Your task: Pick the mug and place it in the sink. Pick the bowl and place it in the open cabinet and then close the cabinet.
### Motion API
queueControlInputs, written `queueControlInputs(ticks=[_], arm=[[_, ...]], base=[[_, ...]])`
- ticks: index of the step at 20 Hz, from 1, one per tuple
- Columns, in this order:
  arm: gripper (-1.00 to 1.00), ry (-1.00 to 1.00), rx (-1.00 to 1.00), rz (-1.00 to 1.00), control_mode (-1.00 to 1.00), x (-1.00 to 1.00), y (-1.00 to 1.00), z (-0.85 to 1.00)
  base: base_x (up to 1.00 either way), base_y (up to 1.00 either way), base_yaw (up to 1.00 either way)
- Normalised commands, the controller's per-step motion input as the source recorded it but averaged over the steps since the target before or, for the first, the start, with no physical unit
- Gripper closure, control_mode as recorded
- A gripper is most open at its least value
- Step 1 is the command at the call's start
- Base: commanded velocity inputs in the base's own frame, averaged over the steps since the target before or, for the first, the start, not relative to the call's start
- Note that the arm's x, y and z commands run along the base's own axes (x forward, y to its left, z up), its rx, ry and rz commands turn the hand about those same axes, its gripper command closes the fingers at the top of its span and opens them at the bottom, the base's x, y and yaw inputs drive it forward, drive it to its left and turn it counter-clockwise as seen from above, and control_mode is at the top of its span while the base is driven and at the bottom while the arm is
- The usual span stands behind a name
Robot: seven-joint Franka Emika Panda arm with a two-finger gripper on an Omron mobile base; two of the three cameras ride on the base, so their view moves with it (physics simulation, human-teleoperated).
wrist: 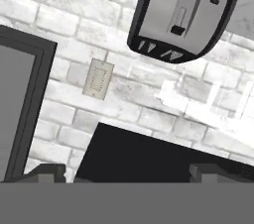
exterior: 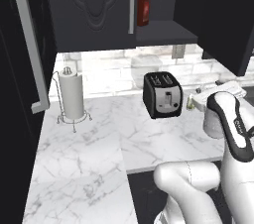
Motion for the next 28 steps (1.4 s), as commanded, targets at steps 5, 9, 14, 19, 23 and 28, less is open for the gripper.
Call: queueControlInputs(ticks=[5, 9, 14, 19, 23, 28], arm=[[-1.0, 0.0, 0.13, 0.0, -1.0, -0.13, -0.59, 0.0], [-1.0, 0.0, 0.12, 0.0, -1.0, -0.01, -0.55, 0.0], [-1.0, 0.09, 0.06, 0.0, -1.0, 0.15, -0.18, 0.01], [-1.0, 0.0, 0.01, 0.06, -1.0, -0.05, -0.23, 0.55], [-1.0, 0.04, 0.03, 0.04, -1.0, -0.22, -0.3, 0.66], [-1.0, 0.05, 0.0, 0.02, -1.0, -0.52, -0.33, 0.37]], base=[[0.0, 0.0, 0.0], [0.0, 0.0, 0.0], [0.0, 0.0, 0.0], [0.0, 0.0, 0.0], [0.0, 0.0, 0.0], [0.0, 0.0, 0.0]])
